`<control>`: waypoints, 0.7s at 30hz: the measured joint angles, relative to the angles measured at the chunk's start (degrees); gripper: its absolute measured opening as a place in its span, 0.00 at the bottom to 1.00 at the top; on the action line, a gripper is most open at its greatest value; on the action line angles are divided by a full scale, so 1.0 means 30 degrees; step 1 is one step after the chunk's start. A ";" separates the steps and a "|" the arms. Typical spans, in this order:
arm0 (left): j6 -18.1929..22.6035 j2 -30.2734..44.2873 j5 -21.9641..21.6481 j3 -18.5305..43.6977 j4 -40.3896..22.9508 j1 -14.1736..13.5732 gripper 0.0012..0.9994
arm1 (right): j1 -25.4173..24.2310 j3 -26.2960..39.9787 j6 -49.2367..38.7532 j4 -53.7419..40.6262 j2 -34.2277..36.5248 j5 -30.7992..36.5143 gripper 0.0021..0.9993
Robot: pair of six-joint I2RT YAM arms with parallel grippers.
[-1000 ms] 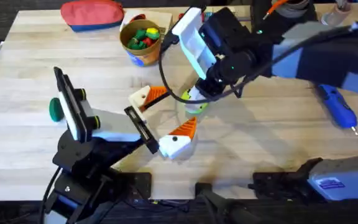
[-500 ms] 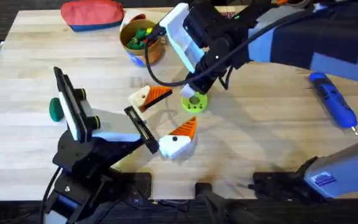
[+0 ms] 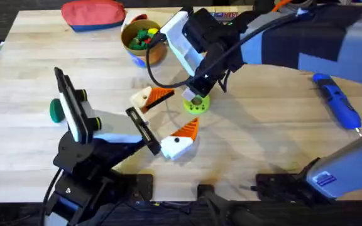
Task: Pick up the gripper from the table and insert it into the empty holder that is missing its gripper. Then pick up a screw, insert it into the mounting hole, and use the screwdriver to tighten it. Finally, clean up the table by picking up the vegetable and placing it into the bucket.
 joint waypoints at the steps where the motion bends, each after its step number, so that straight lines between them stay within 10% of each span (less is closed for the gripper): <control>1: 0.0000 0.0000 0.0000 0.0000 0.0002 0.0000 0.99 | 0.0000 0.0004 -0.0007 0.0035 0.0078 0.0021 0.29; 10: -0.0006 0.0000 0.0000 0.0000 -0.0005 0.0000 0.99 | 0.0000 0.0022 0.0033 0.0138 0.0080 0.0056 0.01; 21: 0.0000 0.0000 0.0000 0.0000 -0.0004 0.0000 0.99 | -0.0164 0.1266 0.0000 -0.1603 0.0160 0.0071 0.00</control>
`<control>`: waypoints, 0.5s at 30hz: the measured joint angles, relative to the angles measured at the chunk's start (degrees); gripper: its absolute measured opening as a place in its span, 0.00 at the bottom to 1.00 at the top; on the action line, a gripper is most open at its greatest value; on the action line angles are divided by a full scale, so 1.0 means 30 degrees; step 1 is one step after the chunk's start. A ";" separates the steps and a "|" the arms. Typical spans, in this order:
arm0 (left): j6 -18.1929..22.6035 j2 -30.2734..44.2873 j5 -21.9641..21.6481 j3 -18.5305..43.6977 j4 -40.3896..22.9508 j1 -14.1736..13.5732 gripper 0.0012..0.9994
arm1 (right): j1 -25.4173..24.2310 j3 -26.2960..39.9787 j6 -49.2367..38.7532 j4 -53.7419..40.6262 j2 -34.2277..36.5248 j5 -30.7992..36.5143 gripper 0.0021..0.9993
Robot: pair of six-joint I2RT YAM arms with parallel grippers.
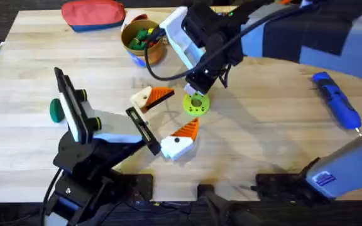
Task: Pick up the gripper from the table and insert it into the empty holder that is missing its gripper. Then pick up a screw, insert it into the mounting hole, and use the screwdriver to tighten it. Finally, clean up the table by picking up the vegetable and placing it into the bucket.
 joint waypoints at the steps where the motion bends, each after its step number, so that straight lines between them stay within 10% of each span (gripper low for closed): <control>1: 0.0000 0.0000 0.0000 -0.0004 0.0002 0.0000 0.99 | -0.0073 0.0394 -0.0055 -0.0334 0.0007 0.0000 0.00; 15: 0.0000 0.0000 0.0000 -0.0003 0.0002 0.0000 0.99 | -0.0280 0.3954 -0.0988 -0.4188 -0.1182 0.0603 0.00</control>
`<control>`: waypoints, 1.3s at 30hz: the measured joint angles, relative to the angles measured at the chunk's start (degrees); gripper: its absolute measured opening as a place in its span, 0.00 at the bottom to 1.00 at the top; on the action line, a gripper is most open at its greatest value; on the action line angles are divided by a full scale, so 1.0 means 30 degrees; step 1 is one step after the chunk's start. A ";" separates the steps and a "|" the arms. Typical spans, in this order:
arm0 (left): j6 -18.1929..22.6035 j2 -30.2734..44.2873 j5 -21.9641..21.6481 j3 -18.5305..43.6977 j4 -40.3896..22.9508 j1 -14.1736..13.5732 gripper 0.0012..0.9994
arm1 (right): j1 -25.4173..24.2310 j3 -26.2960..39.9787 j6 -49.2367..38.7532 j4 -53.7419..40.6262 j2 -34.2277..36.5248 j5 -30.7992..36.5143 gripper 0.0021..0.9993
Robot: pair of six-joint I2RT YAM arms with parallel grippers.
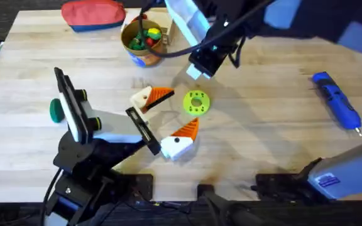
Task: Pick up the gripper from the table and insert it into the empty holder that is missing its gripper. Then pick up a screw, insert it into the mounting hole, and use the screwdriver to tighten it. Finally, clean up the table by picking up the vegetable and placing it into the bucket.
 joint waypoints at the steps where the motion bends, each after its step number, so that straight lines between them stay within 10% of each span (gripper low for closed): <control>1: 0.0000 0.0000 0.0000 0.0003 0.0003 0.0000 0.99 | 0.0000 0.0360 -0.0047 -0.0330 -0.0327 0.0052 0.00; 14: 0.0393 0.0000 0.0971 0.0003 -0.0003 0.0000 0.99 | 0.2151 0.2882 -0.0049 -0.2357 -0.4615 -0.0547 0.00; 24: 0.1203 0.0000 0.3637 0.0003 -0.0146 0.0000 0.99 | 0.5994 0.2885 0.0298 -0.2372 -0.4398 -0.1139 0.00; 39: 0.1566 0.0000 0.4524 0.0000 -0.0192 0.0000 0.99 | 0.6462 0.2886 0.1192 -0.2445 -0.3633 -0.1682 0.00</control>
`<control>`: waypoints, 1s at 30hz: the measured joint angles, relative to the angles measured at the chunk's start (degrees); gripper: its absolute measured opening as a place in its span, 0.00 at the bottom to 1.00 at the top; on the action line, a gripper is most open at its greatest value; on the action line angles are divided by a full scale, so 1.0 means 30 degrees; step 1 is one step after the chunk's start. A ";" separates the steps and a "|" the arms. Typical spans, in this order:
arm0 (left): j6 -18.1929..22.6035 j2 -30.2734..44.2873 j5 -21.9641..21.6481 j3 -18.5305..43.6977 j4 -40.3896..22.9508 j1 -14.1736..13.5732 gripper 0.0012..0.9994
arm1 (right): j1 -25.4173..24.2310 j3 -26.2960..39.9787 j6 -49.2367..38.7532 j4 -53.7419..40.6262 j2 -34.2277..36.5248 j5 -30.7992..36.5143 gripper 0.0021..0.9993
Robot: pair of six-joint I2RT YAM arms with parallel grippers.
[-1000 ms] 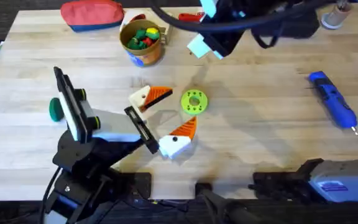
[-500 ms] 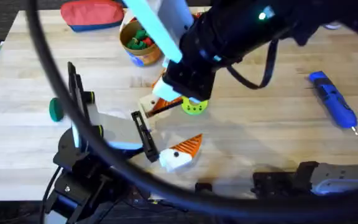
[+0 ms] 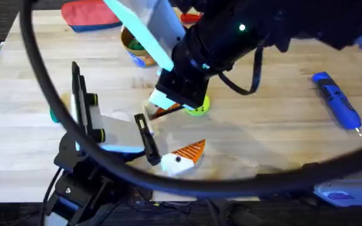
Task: Pick up the gripper from the table and insert it into the empty holder that is missing its gripper. Then pick up a screw, insert it into the mounting hole, and use the screwdriver to tighten it. Finally, clean up the table by picking up the vegetable and placing it into the bucket.
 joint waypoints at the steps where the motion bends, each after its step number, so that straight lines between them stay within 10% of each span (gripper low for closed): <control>1: -0.0006 0.0000 0.0000 0.0004 0.0000 0.0000 0.99 | 0.0000 -0.0003 0.0013 -0.0065 0.0020 -0.0054 0.00; 30: -0.0318 0.0000 0.0003 0.0004 -0.0007 0.0000 0.99 | 0.0000 0.0004 0.0218 0.0088 0.1239 0.0066 0.00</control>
